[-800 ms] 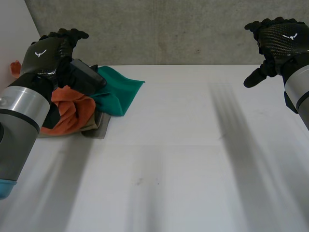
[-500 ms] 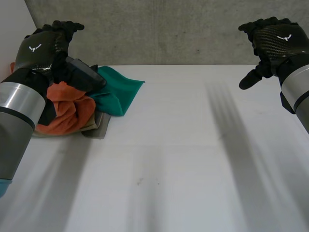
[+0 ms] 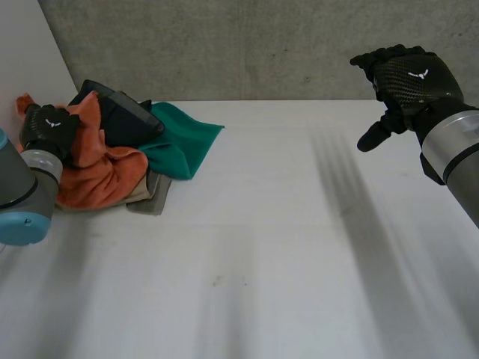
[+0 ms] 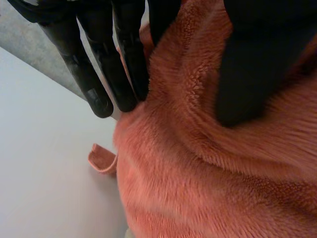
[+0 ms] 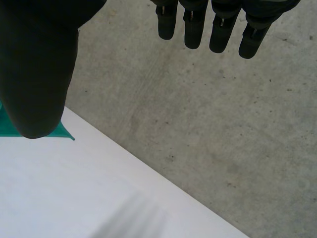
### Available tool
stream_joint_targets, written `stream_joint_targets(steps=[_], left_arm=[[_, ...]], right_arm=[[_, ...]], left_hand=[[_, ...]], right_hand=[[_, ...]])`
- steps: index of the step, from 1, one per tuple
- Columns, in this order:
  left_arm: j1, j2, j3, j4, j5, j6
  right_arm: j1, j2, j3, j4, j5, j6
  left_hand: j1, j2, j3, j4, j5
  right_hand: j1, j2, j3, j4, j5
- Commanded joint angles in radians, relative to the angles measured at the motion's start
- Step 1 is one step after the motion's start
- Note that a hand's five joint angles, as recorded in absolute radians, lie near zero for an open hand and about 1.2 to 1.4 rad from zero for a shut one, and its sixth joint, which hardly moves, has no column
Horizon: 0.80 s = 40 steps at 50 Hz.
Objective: Fold the laundry.
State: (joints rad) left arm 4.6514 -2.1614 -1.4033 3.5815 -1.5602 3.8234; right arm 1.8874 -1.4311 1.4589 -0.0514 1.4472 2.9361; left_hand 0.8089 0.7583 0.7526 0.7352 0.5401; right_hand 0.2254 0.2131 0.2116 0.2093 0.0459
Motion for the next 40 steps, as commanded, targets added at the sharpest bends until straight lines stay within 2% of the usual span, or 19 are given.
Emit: stream_joint_targets(steps=[1,6,7,12,17,20,26,30,33,34,37,40], left_arm=[[-0.032,0.078,0.023,0.002,-0.006,-0.14],[-0.135,0.228,0.015,-0.007,-0.005,-0.376],[-0.178,0.276,0.017,-0.01,-0.003,-0.452],[-0.319,0.368,0.024,-0.035,0.003,-0.616],[-0.456,0.345,0.056,-0.038,0.011,-0.65],[-0.536,0.227,0.105,-0.053,0.008,-0.645],[-0.603,0.027,0.145,-0.153,0.015,-0.654],[-0.645,-0.023,0.144,-0.184,0.026,-0.651],[-0.646,-0.017,0.129,-0.197,0.028,-0.647],[-0.645,0.001,0.119,-0.211,0.026,-0.642],[-0.64,0.072,0.095,-0.24,0.025,-0.633],[-0.602,0.165,0.052,-0.266,0.028,-0.613]], right_arm=[[-0.004,0.009,-0.005,-0.001,0.001,-0.002],[-0.013,0.008,-0.014,-0.001,0.002,-0.002],[-0.013,0.008,-0.014,-0.001,0.002,-0.002],[-0.014,0.002,-0.022,-0.001,0.006,0.0],[-0.021,-0.002,-0.025,-0.004,0.01,-0.002],[-0.034,-0.003,-0.025,-0.004,0.01,-0.002],[-0.06,0.006,-0.038,-0.005,0.006,-0.002],[-0.073,0.014,-0.048,-0.001,-0.002,-0.011],[-0.071,0.056,-0.061,0.013,-0.013,-0.049],[-0.071,0.07,-0.066,0.016,-0.017,-0.064],[-0.073,0.113,-0.078,0.05,-0.043,-0.144],[-0.071,0.141,-0.087,0.096,-0.062,-0.21]], left_hand=[[0.587,0.638,0.644,0.661,0.682],[0.587,0.638,0.644,0.661,0.682],[0.587,0.638,0.644,0.661,0.682],[0.587,0.638,0.644,0.661,0.682],[0.587,0.638,0.644,0.661,0.682],[0.587,0.638,0.644,0.661,0.682],[0.587,0.638,0.644,0.661,0.682],[0.585,0.635,0.641,0.659,0.679],[-0.173,-0.123,-0.117,-0.1,-0.079],[-0.309,-0.259,-0.253,-0.236,-0.215],[-0.331,-0.28,-0.275,-0.257,-0.237],[-0.355,-0.304,-0.298,-0.281,-0.26]], right_hand=[[-0.051,-0.039,-0.037,-0.035,-0.046],[-0.051,-0.039,-0.037,-0.035,-0.046],[-0.051,-0.039,-0.037,-0.035,-0.046],[-0.051,-0.039,-0.037,-0.035,-0.046],[-0.051,-0.039,-0.037,-0.035,-0.046],[-0.051,-0.039,-0.037,-0.035,-0.046],[-0.051,-0.039,-0.037,-0.035,-0.046],[-0.051,-0.039,-0.037,-0.035,-0.046],[-0.051,-0.039,-0.037,-0.035,-0.046],[-0.051,-0.039,-0.037,-0.035,-0.046],[-0.051,-0.039,-0.037,-0.035,-0.046],[-0.051,-0.039,-0.037,-0.035,-0.046]])
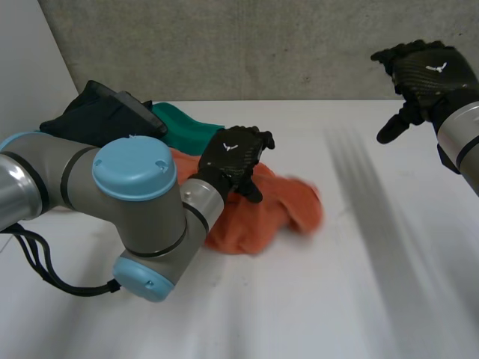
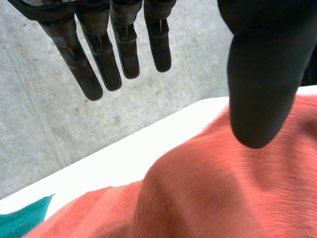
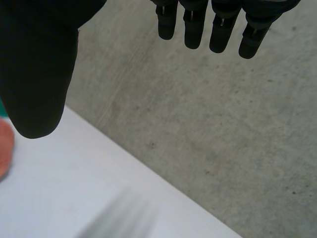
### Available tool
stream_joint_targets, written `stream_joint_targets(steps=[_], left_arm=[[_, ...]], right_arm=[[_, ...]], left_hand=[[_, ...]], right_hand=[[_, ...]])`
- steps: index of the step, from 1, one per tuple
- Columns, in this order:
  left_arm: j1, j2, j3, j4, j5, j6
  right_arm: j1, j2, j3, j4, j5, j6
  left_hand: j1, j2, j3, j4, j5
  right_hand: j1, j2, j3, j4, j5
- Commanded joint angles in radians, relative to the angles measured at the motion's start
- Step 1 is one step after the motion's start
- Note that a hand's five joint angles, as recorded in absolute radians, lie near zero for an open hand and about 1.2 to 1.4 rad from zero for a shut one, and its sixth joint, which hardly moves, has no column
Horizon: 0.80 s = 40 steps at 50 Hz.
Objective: Fold the laundry.
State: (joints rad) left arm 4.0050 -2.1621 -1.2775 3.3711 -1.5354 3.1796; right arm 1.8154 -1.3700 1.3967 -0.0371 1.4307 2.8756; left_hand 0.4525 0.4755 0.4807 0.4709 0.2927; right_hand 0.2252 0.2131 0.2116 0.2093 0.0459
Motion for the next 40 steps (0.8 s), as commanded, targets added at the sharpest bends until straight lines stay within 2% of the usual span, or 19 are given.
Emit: stream_joint_targets(steps=[1,6,10,15,19,24,31,35,38,39,40], left_arm=[[0.058,0.188,-0.085,-0.059,0.003,0.037],[0.129,0.272,-0.143,-0.067,0.006,0.109],[0.178,0.271,-0.157,-0.072,0.006,0.178],[0.235,0.214,-0.163,-0.082,0.009,0.287],[0.272,0.145,-0.149,-0.082,0.035,0.375],[0.29,0.049,-0.112,-0.078,0.141,0.444],[0.29,-0.076,-0.026,-0.072,0.167,0.487],[0.29,-0.156,0.041,-0.07,0.164,0.536],[0.29,-0.212,0.09,-0.073,0.163,0.585],[0.29,-0.222,0.101,-0.075,0.163,0.597],[0.287,-0.232,0.113,-0.076,0.161,0.617]], right_arm=[[0.002,0.092,-0.033,0.115,-0.055,-0.188],[0.012,0.108,-0.039,0.224,-0.068,-0.277],[0.015,0.132,-0.039,0.287,-0.067,-0.294],[0.041,0.16,-0.013,0.312,-0.07,-0.242],[0.111,0.175,0.036,0.301,-0.075,-0.11],[0.165,0.189,0.125,0.211,-0.07,0.028],[0.22,0.224,0.214,-0.012,-0.035,0.062],[0.237,0.288,0.209,-0.078,0.016,0.053],[0.243,0.327,0.196,-0.083,0.039,0.05],[0.251,0.344,0.186,-0.092,0.054,0.05],[0.252,0.347,0.18,-0.095,0.06,0.048]], left_hand=[[0.002,-0.021,-0.026,-0.017,-0.013],[0.008,-0.015,-0.021,-0.011,-0.007],[0.008,-0.015,-0.021,-0.011,-0.007],[0.005,-0.018,-0.023,-0.014,-0.01],[-0.001,-0.024,-0.029,-0.02,-0.016],[-0.013,-0.036,-0.041,-0.031,-0.028],[-0.007,-0.03,-0.035,-0.026,-0.022],[0.075,0.052,0.047,0.056,0.06],[0.26,0.237,0.231,0.241,0.245],[0.315,0.292,0.287,0.297,0.301],[0.516,0.493,0.488,0.498,0.502]], right_hand=[[-0.051,-0.039,-0.037,-0.035,-0.046],[-0.051,-0.039,-0.037,-0.035,-0.046],[-0.051,-0.039,-0.037,-0.035,-0.046],[-0.051,-0.039,-0.037,-0.035,-0.046],[-0.051,-0.039,-0.037,-0.035,-0.046],[-0.051,-0.039,-0.037,-0.035,-0.046],[-0.051,-0.039,-0.037,-0.035,-0.046],[0.027,0.039,0.04,0.043,0.031],[0.182,0.194,0.196,0.198,0.187],[0.316,0.329,0.33,0.332,0.321],[0.425,0.437,0.439,0.441,0.43]])
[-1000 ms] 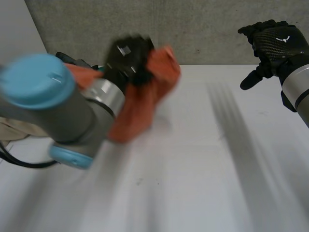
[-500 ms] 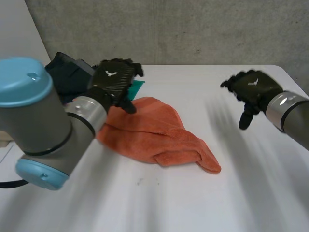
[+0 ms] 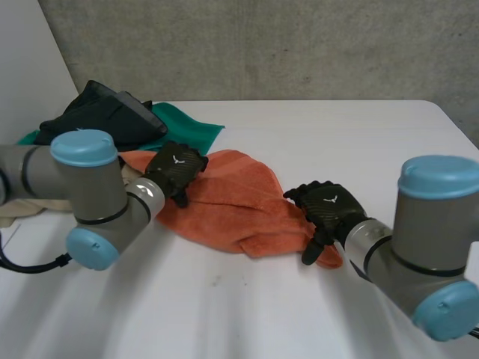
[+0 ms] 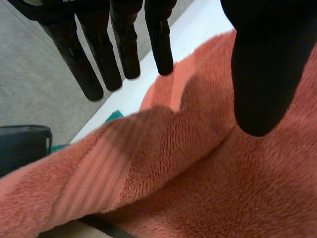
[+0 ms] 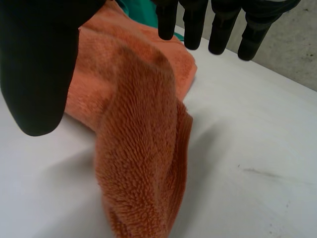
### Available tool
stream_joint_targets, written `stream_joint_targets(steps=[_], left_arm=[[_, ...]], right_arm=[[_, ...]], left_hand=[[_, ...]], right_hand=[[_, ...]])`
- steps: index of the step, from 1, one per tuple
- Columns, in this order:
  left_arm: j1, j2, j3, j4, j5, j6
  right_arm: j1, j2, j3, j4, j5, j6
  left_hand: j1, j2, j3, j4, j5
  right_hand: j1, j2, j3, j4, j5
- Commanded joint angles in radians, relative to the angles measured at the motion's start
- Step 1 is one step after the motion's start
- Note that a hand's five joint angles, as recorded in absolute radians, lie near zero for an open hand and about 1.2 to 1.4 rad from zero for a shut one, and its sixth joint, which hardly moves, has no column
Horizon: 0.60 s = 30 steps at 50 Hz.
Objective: Fold the laundry.
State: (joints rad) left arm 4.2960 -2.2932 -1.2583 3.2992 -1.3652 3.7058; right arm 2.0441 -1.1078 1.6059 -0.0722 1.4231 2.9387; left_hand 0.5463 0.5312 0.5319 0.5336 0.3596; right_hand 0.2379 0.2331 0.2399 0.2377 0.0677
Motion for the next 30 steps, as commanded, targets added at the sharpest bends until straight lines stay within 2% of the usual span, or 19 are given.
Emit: stream_joint_targets(steps=[1,3,6,9,10,13,18,21,24,30], left_arm=[[-0.005,-0.103,0.099,-0.004,-0.009,0.1],[-0.016,-0.1,0.105,-0.004,-0.009,0.106],[-0.028,-0.094,0.105,-0.004,-0.015,0.103],[-0.079,0.0,0.097,-0.009,-0.06,0.085],[-0.108,0.094,0.079,-0.003,-0.093,0.056],[-0.136,0.222,0.036,0.003,-0.133,0.002],[-0.167,0.496,-0.044,0.049,-0.156,-0.111],[-0.171,0.581,-0.075,0.059,-0.16,-0.141],[-0.174,0.597,-0.099,0.059,-0.164,-0.15],[-0.185,0.506,-0.125,0.042,-0.178,-0.148]], right_arm=[[0.025,0.088,-0.034,-0.063,0.074,-0.015],[0.015,0.082,-0.044,-0.081,0.1,-0.013],[0.007,0.045,-0.05,-0.112,0.132,-0.016],[0.008,-0.047,-0.061,-0.11,0.131,-0.027],[0.004,-0.107,-0.069,-0.106,0.129,-0.048],[-0.045,-0.209,-0.104,-0.1,0.129,-0.137],[-0.137,-0.273,-0.201,-0.1,0.111,-0.272],[-0.157,-0.277,-0.283,-0.104,0.085,-0.288],[-0.153,-0.264,-0.354,-0.112,0.074,-0.288],[-0.139,-0.038,-0.527,-0.155,0.047,-0.271]], left_hand=[[0.57,0.585,0.584,0.583,0.582],[0.849,0.864,0.863,0.861,0.861],[0.85,0.865,0.864,0.863,0.862],[0.85,0.865,0.864,0.863,0.862],[0.85,0.865,0.864,0.863,0.862],[0.85,0.865,0.864,0.863,0.862],[0.85,0.865,0.864,0.863,0.862],[0.85,0.865,0.864,0.863,0.862],[0.85,0.865,0.864,0.863,0.862],[0.85,0.865,0.864,0.863,0.862]], right_hand=[[0.588,0.593,0.586,0.588,0.584],[1.155,1.16,1.153,1.155,1.151],[1.158,1.163,1.156,1.159,1.154],[1.158,1.163,1.156,1.159,1.154],[1.158,1.163,1.156,1.159,1.154],[1.158,1.163,1.156,1.159,1.154],[1.158,1.163,1.156,1.159,1.154],[1.158,1.163,1.156,1.159,1.154],[1.158,1.163,1.156,1.159,1.154],[1.158,1.163,1.156,1.159,1.154]])
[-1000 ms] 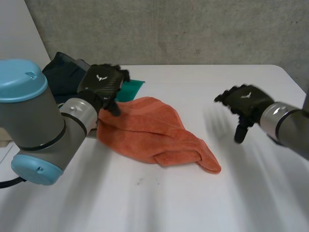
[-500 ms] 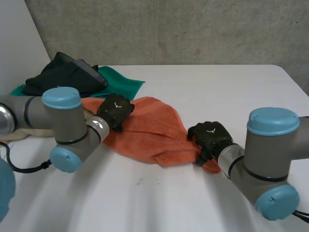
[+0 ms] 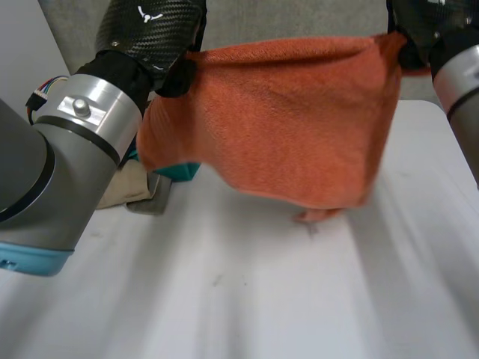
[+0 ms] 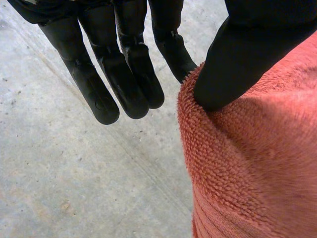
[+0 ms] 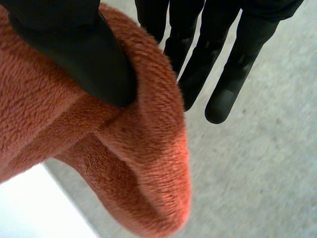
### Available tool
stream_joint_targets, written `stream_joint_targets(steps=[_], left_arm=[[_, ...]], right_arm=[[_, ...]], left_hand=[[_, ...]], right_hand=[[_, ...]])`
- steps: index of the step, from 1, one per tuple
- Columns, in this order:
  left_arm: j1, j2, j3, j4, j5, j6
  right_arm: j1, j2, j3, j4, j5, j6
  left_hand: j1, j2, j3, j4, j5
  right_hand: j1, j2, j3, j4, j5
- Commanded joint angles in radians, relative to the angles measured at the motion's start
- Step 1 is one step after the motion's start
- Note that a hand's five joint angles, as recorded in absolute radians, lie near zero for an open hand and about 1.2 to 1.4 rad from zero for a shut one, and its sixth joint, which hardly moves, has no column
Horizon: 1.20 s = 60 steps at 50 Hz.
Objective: Fold the laundry.
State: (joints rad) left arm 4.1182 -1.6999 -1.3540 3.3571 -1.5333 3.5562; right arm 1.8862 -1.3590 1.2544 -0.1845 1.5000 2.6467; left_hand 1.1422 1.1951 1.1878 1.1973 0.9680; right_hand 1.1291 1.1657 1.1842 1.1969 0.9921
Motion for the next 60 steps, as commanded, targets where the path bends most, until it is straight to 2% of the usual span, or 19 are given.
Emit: stream_joint_targets(steps=[1,6,8,9,11,15,19,20,24,31,36,40,42,43,46,54,57,58,60], left_arm=[[-0.01,-0.11,-0.031,-0.018,-0.013,0.001],[-0.048,-0.216,-0.027,-0.044,-0.037,-0.005],[-0.055,-0.276,-0.014,-0.045,-0.057,-0.004],[-0.052,-0.306,-0.004,-0.044,-0.07,-0.004],[-0.047,-0.339,0.013,-0.045,-0.088,-0.005],[-0.044,-0.377,0.044,-0.045,-0.14,0.003],[-0.029,-0.388,0.049,-0.042,-0.154,0.004],[-0.023,-0.389,0.049,-0.042,-0.153,0.006],[0.016,-0.403,0.05,-0.038,-0.148,0.006],[0.043,-0.498,0.137,-0.018,-0.148,0.016],[0.091,-0.566,0.19,0.011,-0.139,0.016],[0.099,-0.581,0.185,0.057,-0.085,0.012],[0.099,-0.578,0.177,0.067,-0.056,0.013],[0.096,-0.575,0.165,0.067,-0.036,0.009],[0.094,-0.544,0.127,0.064,-0.03,0.009],[0.114,-0.265,-0.137,0.065,-0.021,0.007],[0.12,-0.161,-0.261,0.065,-0.018,0.01],[0.123,-0.117,-0.327,0.067,-0.016,0.01],[0.125,-0.089,-0.378,0.067,-0.016,0.01]], right_arm=[[0.042,0.269,-0.203,-0.064,-0.046,0.024],[0.09,0.431,-0.237,-0.13,-0.092,0.027],[0.094,0.483,-0.251,-0.157,-0.098,0.027],[0.097,0.526,-0.263,-0.188,-0.098,0.029],[0.097,0.547,-0.274,-0.21,-0.09,0.029],[0.096,0.529,-0.27,-0.188,-0.041,0.035],[0.088,0.394,-0.192,-0.043,-0.015,0.035],[0.076,0.321,-0.15,0.032,-0.029,0.036],[-0.019,0.21,-0.041,0.218,-0.096,0.035],[-0.147,0.187,0.114,0.422,-0.193,0.018],[-0.234,0.19,0.23,0.352,-0.267,-0.007],[-0.259,0.218,0.287,0.261,-0.32,-0.089],[-0.263,0.251,0.299,0.22,-0.34,-0.126],[-0.266,0.285,0.304,0.186,-0.348,-0.158],[-0.271,0.334,0.3,0.155,-0.356,-0.203],[-0.283,0.365,0.301,0.146,-0.356,-0.223],[-0.283,0.371,0.303,0.135,-0.357,-0.223],[-0.285,0.38,0.3,0.126,-0.357,-0.223],[-0.285,0.383,0.296,0.122,-0.359,-0.223]], left_hand=[[0.254,0.201,0.209,0.199,0.254],[0.254,0.201,0.209,0.199,0.254],[0.254,0.201,0.209,0.199,0.254],[0.254,0.201,0.209,0.199,0.254],[0.254,0.201,0.209,0.199,0.254],[0.254,0.201,0.209,0.199,0.254],[0.254,0.201,0.209,0.199,0.254],[0.254,0.201,0.209,0.199,0.254],[0.254,0.201,0.209,0.199,0.254],[0.254,0.201,0.209,0.199,0.254],[0.254,0.201,0.209,0.199,0.254],[0.193,0.141,0.148,0.138,0.193],[-0.164,-0.216,-0.209,-0.219,-0.164],[-0.558,-0.611,-0.603,-0.613,-0.558],[-0.773,-0.826,-0.818,-0.828,-0.773],[-0.797,-0.85,-0.842,-0.852,-0.797],[-0.764,-0.817,-0.81,-0.82,-0.765],[-0.732,-0.785,-0.778,-0.787,-0.733],[-0.709,-0.762,-0.754,-0.764,-0.709]], right_hand=[[0.267,0.231,0.212,0.199,0.23],[0.267,0.231,0.212,0.199,0.23],[-0.129,-0.166,-0.184,-0.197,-0.166],[-0.521,-0.557,-0.576,-0.588,-0.558],[-0.955,-0.991,-1.01,-1.022,-0.992],[-0.955,-0.991,-1.01,-1.022,-0.992],[-0.955,-0.991,-1.01,-1.022,-0.992],[-0.955,-0.991,-1.01,-1.022,-0.992],[-0.955,-0.991,-1.01,-1.022,-0.992],[-0.889,-0.925,-0.944,-0.957,-0.926],[-0.657,-0.694,-0.712,-0.725,-0.695],[-0.63,-0.667,-0.685,-0.698,-0.668],[-0.63,-0.667,-0.685,-0.698,-0.668],[-0.63,-0.667,-0.685,-0.698,-0.668],[-0.633,-0.67,-0.688,-0.701,-0.671],[-0.566,-0.602,-0.621,-0.634,-0.603],[-0.396,-0.432,-0.451,-0.464,-0.433],[-0.212,-0.249,-0.267,-0.28,-0.25],[-0.07,-0.107,-0.125,-0.138,-0.108]])
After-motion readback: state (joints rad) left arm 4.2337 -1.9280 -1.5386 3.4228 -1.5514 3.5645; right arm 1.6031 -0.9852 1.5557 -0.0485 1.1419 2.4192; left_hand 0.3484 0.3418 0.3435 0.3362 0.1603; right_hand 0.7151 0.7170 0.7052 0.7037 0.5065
